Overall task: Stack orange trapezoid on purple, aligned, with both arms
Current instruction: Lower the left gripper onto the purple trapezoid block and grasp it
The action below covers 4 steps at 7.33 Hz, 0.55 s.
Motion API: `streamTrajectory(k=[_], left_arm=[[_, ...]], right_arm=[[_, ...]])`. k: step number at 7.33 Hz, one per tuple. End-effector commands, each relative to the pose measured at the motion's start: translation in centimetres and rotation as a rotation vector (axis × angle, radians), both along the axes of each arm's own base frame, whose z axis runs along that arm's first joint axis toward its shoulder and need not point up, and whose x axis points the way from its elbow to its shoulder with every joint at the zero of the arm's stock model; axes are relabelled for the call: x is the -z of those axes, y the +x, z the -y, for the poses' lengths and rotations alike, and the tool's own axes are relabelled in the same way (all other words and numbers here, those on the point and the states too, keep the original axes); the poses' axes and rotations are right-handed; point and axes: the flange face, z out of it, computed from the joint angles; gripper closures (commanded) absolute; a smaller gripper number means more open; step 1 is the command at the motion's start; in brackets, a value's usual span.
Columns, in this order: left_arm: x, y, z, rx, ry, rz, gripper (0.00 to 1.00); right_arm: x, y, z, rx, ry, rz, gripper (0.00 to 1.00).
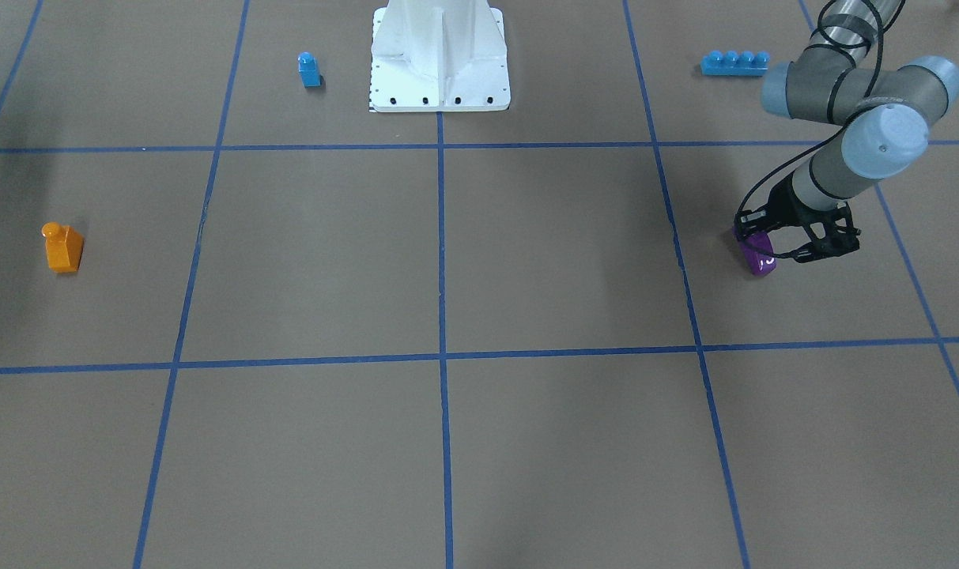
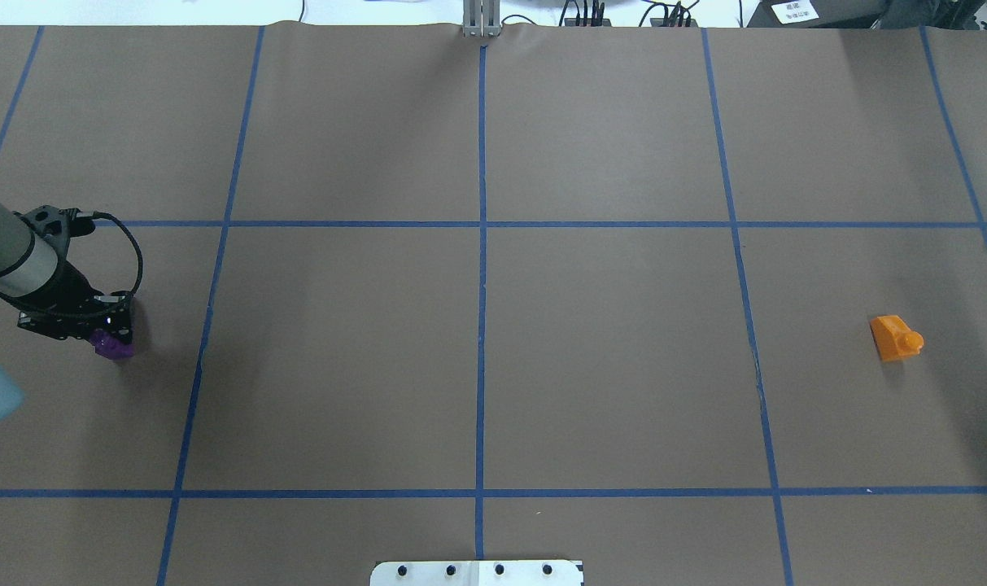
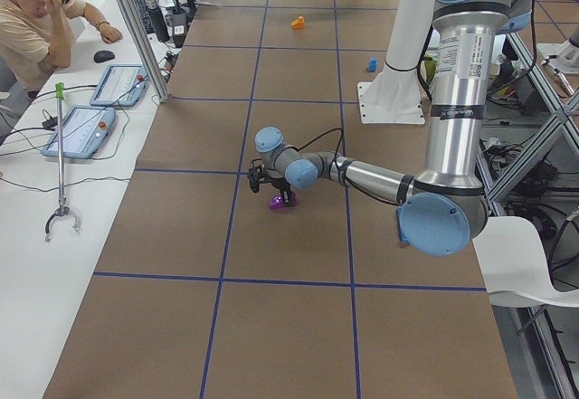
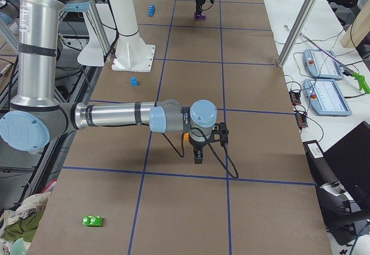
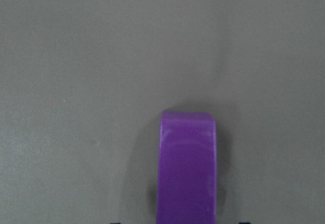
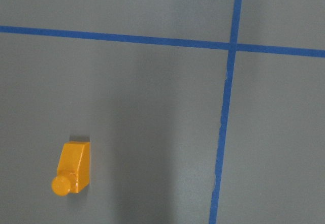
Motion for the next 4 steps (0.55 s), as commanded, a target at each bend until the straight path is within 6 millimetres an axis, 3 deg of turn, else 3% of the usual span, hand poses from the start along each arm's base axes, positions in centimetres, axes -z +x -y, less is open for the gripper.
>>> streamTrajectory(k=[1, 2, 4], left_arm=[[8.5, 2.9, 2.9, 0.052, 0.011, -0.054, 1.00], [16.6, 8.0, 1.6, -0.002, 0.010, -0.072, 1.00], [32.7, 19.8, -5.0, -0.063, 0.136, 0.025, 1.00]], right_arm=[[0.0, -0.1, 0.0, 0.002, 0.001, 0.001, 0.00], [0.0, -0.1, 0.0, 0.003, 0.001, 0.001, 0.00], [0.3, -0.3, 0.0, 0.005, -0.001, 0.029, 0.00]])
